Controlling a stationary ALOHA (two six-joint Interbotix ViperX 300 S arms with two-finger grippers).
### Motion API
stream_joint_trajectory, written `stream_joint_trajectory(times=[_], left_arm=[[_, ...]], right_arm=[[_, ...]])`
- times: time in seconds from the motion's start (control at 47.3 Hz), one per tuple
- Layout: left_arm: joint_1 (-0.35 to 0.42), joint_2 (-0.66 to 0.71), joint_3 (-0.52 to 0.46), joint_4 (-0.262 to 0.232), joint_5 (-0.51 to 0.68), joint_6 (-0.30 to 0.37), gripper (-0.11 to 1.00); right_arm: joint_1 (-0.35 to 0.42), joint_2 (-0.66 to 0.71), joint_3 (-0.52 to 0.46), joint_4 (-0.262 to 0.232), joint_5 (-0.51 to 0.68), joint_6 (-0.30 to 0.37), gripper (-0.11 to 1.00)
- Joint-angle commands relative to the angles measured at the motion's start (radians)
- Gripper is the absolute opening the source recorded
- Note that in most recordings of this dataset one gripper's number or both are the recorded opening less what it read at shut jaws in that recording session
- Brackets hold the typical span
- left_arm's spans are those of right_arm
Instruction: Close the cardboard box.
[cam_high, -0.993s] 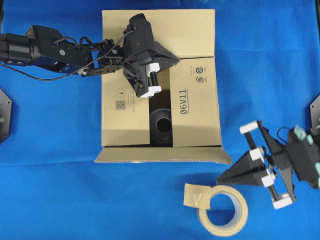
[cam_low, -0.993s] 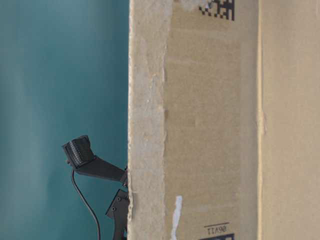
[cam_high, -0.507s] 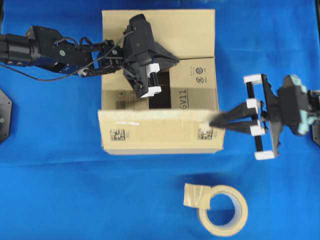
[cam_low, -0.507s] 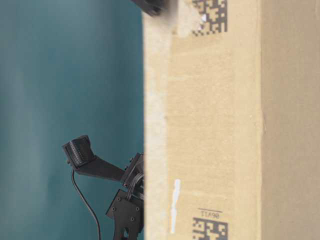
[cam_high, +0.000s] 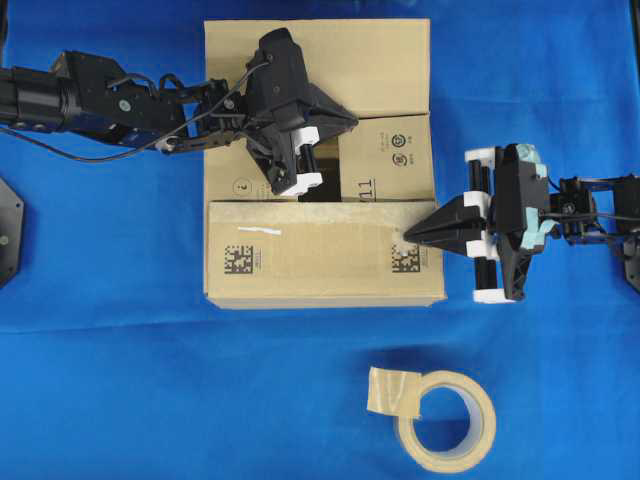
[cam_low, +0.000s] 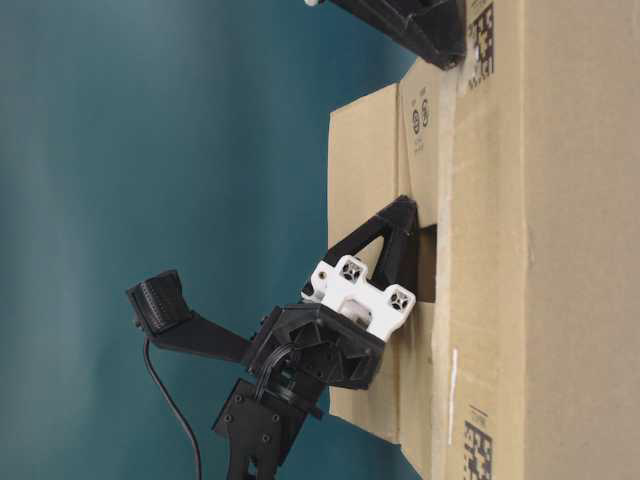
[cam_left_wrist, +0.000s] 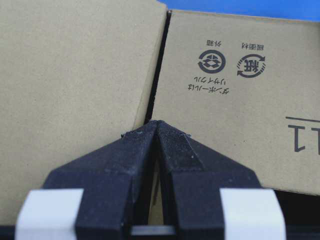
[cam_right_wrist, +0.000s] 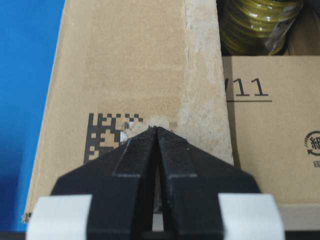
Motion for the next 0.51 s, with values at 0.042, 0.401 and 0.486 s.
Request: stream_joint_trajectory(times=[0.042,0.401,0.486], left_arm=[[-0.005,-0.040,-0.011,-0.002,0.003,-0.012,0.00],[-0.002,-0.206,-0.071,-0.005,0.193,-0.005,0.00],[0.015,-0.230,-0.091,-0.002,0.242,0.002,0.00]], right_arm=[[0.002,-0.003,-0.018,0.003,-0.003,0.002,0.00],[0.002,-0.003,-0.020,0.003,-0.008,0.002,0.00],[0.002,-0.003,-0.018,0.003,-0.006,0.002,0.00]])
